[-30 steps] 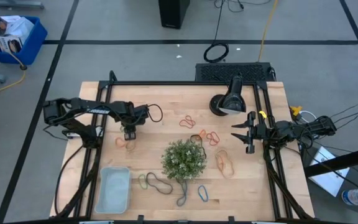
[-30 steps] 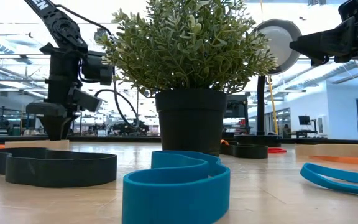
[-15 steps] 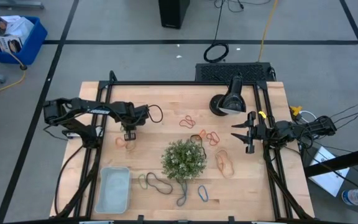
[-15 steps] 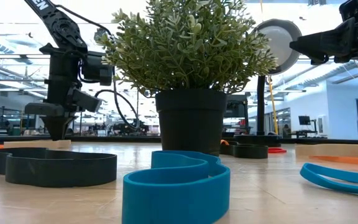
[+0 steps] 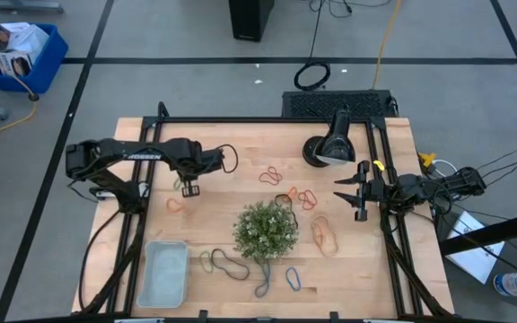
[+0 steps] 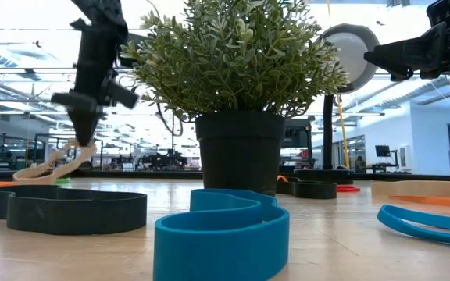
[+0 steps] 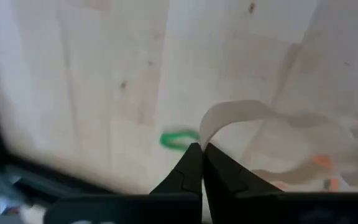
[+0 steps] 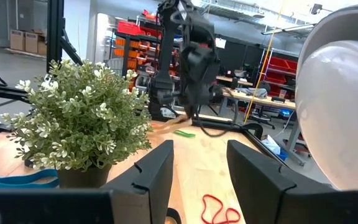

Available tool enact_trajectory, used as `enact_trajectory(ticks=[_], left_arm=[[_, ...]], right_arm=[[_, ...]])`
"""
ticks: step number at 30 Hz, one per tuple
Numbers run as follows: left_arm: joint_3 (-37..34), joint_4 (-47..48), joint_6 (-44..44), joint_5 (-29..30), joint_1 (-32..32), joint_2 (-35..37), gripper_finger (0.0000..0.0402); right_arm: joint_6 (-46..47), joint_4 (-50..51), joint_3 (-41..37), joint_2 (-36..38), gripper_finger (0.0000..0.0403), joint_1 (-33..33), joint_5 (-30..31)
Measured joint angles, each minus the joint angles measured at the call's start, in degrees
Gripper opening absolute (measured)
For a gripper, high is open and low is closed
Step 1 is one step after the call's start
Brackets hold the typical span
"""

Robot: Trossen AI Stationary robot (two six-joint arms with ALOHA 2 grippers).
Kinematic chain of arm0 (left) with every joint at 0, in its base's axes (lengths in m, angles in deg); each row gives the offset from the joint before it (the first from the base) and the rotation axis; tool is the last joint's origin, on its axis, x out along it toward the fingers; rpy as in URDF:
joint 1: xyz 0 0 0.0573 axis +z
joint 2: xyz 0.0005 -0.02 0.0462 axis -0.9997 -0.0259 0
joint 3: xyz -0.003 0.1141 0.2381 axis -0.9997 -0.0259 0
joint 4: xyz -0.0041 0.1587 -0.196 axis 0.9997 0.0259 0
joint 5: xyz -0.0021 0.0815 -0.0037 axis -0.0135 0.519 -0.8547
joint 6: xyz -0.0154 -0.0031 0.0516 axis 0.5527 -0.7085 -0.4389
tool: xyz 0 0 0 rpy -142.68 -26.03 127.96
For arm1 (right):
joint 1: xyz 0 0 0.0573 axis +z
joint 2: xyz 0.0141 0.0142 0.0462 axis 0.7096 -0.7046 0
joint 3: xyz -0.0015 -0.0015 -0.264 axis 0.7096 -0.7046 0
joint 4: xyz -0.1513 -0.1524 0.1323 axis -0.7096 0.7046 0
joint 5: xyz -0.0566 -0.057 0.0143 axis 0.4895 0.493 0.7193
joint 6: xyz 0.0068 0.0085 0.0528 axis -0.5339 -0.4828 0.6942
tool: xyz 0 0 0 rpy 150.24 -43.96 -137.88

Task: Pick and place rubber bands into bin
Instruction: Put the left light brown rubber band into the blue bin

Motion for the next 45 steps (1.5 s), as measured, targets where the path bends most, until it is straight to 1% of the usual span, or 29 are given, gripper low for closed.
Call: enact_trajectory(ticks=[5,9,11,13,15,17,24,28,36,40,43,45], left_arm=[[9.8,10.5,3.8,2.7,-4.6,0.0,0.0004],[18.3,19.0,9.2,4.6,-9.2,0.1,0.0003],[22.4,21.2,12.3,4.7,-11.9,0.1,0.0003],[25.4,20.9,14.0,3.6,-14.7,0.9,0.0004],[27.9,20.7,15.2,1.2,-17.4,1.9,0.0003],[29.4,21.2,18.1,-1.3,-20.1,2.2,0.0003],[29.6,21.2,35.5,-8.7,-29.5,4.5,0.0003],[29.7,21.1,42.2,-12.9,-34.6,4.6,0.0003],[29.5,20.9,59.4,-15.6,-45.3,4.6,0.0003],[26.8,20.9,70.3,-16.8,-50.0,4.7,0.0005],[22.7,20.7,75.1,-20.2,-52.8,4.7,0.0003],[19.5,18.6,77.0,-21.6,-54.3,4.7,0.0006]], right_arm=[[0.0,0.0,0.0,0.0,0.0146,0.0,0.0],[0.1,0.0,0.0,0.0,0.0144,0.0,0.0],[0.1,0.0,0.0,0.0,0.0144,0.0,0.0],[0.1,0.0,0.0,0.0,0.0145,0.0,0.0],[0.1,0.0,0.0,0.0,0.0146,0.0,0.0],[0.1,0.0,0.0,0.0,0.0145,0.0,0.0],[0.1,-0.3,0.0,0.0,0.0146,0.0,0.0],[0.1,-0.4,0.0,0.0,0.0144,0.0,0.0],[0.1,-0.4,0.0,0.0,0.0145,0.0,0.0],[0.0,-0.4,0.0,0.0,0.0144,0.0,0.0],[0.1,-0.4,0.0,0.0,0.0146,0.0,0.0],[0.0,-0.4,0.0,0.0,0.0145,0.0,0.0]])
